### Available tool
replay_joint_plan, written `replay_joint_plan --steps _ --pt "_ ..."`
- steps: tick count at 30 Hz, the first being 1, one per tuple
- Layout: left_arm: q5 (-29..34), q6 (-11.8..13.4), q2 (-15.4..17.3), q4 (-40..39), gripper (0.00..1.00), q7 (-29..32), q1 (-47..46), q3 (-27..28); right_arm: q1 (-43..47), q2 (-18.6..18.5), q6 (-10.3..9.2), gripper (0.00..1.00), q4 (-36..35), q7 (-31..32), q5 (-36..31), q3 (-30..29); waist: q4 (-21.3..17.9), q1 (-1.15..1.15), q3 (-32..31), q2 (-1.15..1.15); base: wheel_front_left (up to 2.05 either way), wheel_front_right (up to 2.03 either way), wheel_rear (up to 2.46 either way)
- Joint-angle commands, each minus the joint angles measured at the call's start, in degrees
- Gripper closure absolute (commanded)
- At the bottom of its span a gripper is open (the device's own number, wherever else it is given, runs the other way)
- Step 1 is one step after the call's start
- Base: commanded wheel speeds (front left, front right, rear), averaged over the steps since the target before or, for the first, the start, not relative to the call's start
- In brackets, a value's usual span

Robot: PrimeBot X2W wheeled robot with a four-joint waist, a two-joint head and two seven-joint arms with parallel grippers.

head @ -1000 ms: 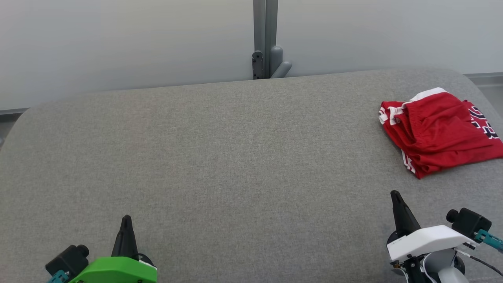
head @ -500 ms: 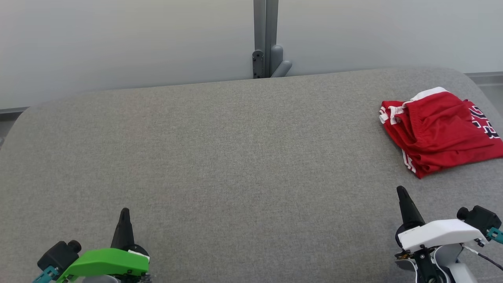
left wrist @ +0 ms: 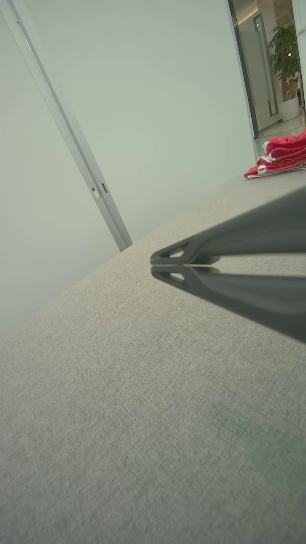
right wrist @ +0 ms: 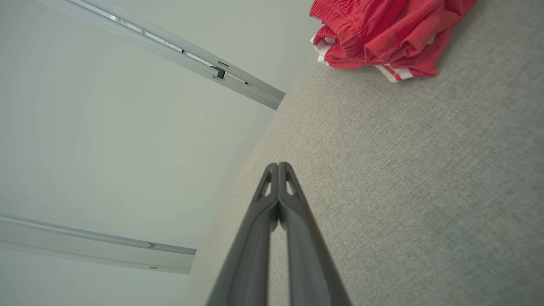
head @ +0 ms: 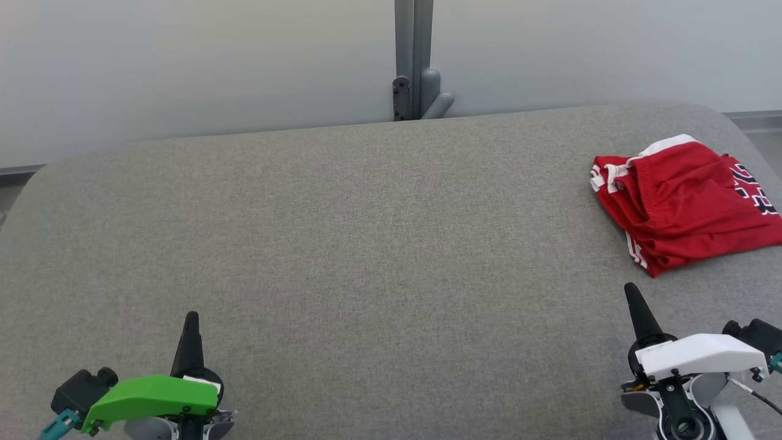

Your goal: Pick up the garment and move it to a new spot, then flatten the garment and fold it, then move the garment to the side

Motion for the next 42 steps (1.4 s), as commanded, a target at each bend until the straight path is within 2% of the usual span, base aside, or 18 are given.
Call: replay_joint_plan --steps 1,42 --pt "-1.5 -0.6 0.0 -0.4 1.00 0.4 -1.7 0.4 -1.4 -0.4 0.02 1.00 -0.3 0.5 1.7 -0.5 0.0 0.00 0.0 0.20 0.00 0.00 0.00" --pt "-21.4 -3.5 0.0 0.4 1.00 4.8 -5.3 2.4 -3.8 -0.4 0.01 1.00 0.7 6.9 21.4 -5.1 0.2 0.00 0.5 0.33 0.00 0.00 0.00"
